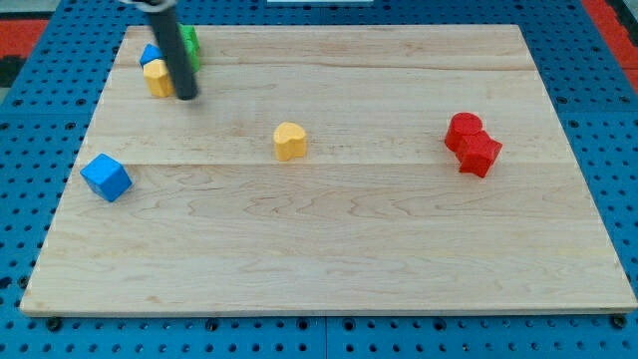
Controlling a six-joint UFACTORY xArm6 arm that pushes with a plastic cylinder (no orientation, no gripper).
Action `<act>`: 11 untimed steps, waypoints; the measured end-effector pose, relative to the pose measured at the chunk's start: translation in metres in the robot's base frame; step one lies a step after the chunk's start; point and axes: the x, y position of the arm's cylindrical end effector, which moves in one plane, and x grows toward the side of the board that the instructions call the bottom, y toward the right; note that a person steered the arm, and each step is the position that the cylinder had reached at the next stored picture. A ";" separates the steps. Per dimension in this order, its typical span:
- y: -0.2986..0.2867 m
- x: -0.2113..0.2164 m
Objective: Put the heart at the bottom right side of hexagon
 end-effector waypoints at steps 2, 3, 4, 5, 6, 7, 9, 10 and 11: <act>0.161 0.115; 0.065 0.095; 0.036 0.016; 0.017 -0.001; 0.032 0.046; 0.106 0.049; 0.018 -0.016; 0.083 0.019; 0.040 0.025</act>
